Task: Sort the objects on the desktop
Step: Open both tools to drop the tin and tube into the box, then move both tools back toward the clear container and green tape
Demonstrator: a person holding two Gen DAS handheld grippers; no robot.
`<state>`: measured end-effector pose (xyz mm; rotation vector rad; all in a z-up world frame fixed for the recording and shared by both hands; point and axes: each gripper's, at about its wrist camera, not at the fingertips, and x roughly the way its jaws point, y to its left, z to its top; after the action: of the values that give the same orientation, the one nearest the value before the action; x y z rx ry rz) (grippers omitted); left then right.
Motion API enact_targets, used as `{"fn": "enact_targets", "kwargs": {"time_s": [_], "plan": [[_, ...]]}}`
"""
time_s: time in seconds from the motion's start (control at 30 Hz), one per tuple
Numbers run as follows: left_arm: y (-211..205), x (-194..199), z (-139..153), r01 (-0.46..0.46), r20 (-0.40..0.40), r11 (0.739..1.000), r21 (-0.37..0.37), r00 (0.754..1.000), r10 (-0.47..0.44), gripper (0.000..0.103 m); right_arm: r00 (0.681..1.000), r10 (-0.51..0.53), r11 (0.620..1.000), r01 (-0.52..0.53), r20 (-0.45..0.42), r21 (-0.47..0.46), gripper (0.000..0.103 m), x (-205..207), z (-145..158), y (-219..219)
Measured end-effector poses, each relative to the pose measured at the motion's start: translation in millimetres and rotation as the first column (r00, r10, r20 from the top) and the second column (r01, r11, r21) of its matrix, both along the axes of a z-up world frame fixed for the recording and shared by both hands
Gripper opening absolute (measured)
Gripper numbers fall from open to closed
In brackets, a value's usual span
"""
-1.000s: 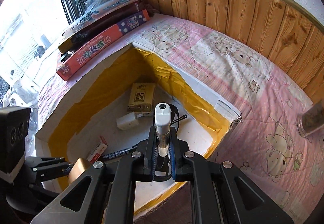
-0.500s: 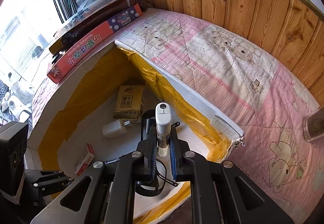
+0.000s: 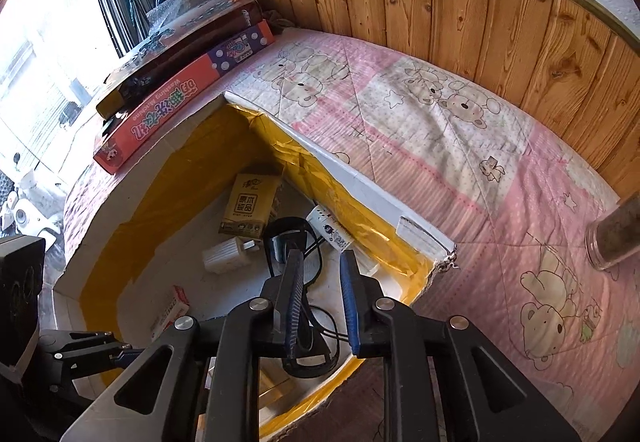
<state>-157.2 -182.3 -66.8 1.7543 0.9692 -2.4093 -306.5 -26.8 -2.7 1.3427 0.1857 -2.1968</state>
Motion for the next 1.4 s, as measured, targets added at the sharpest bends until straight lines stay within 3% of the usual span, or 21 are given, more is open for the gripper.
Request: {"fn": "enact_targets", "kwargs": {"time_s": [0.53, 0.93, 1.4], "plan": [[25, 45, 37, 0.026, -0.117, 0.978, -0.205, 0.992, -0.051, 0.054, 1.0, -0.013, 0.996, 0.011, -0.018, -0.084, 0.036, 62, 31, 22], [55, 78, 74, 0.038, -0.215, 0.946, -0.322, 0.97, -0.112, 0.054, 0.998, -0.045, 0.974, 0.035, -0.043, -0.223, 0.041, 128, 59, 51], [94, 111, 94, 0.067, -0.262, 0.922, -0.381, 0.949, -0.177, 0.054, 0.979, -0.197, 0.9, 0.2, 0.049, -0.386, 0.045, 186, 36, 123]]}}
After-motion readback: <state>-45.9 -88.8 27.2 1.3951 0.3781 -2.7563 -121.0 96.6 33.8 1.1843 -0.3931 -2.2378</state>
